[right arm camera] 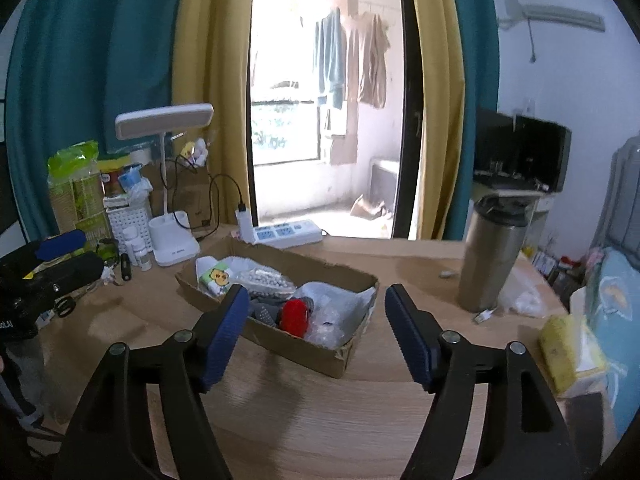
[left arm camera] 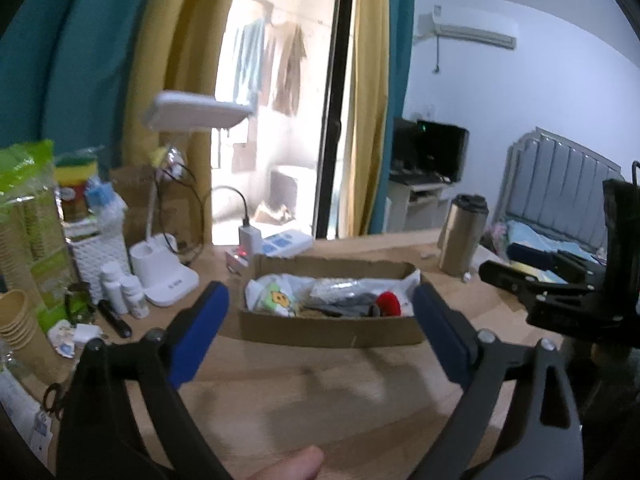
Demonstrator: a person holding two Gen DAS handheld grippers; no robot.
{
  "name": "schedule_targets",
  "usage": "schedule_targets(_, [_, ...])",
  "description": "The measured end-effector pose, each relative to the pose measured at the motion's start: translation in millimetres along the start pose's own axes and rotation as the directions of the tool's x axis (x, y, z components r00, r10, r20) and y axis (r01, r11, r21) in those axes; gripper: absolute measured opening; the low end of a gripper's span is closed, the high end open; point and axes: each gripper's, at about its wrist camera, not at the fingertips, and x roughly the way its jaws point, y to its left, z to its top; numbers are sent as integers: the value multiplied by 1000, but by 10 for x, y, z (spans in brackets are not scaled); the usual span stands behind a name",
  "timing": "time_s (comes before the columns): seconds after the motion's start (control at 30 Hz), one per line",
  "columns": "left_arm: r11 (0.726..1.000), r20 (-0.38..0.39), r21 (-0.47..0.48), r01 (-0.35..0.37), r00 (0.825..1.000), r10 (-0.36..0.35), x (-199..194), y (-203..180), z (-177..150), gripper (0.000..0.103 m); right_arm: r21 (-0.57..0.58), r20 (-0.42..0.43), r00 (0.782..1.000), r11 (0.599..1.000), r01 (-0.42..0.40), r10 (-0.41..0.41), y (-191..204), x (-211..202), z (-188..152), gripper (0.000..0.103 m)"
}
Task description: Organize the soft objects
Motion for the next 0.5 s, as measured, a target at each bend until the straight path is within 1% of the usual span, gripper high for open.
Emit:
schedule_targets(0.07, [1000, 27, 4, -17, 999, 17, -100, -54, -7, 97, 3, 12, 1000, 1000, 9, -9, -26, -96, 7, 76])
schedule_targets(0.23, [1000, 47, 5, -27, 999, 27, -252, -129, 17, 99, 24, 67, 997, 999, 28, -29, -82, -389, 48, 76])
schedule_targets(0.5, [999, 95, 27, -21, 995, 18, -482, -254, 161, 100, 22, 156, 986, 998, 57, -60, -128, -826, 139, 77])
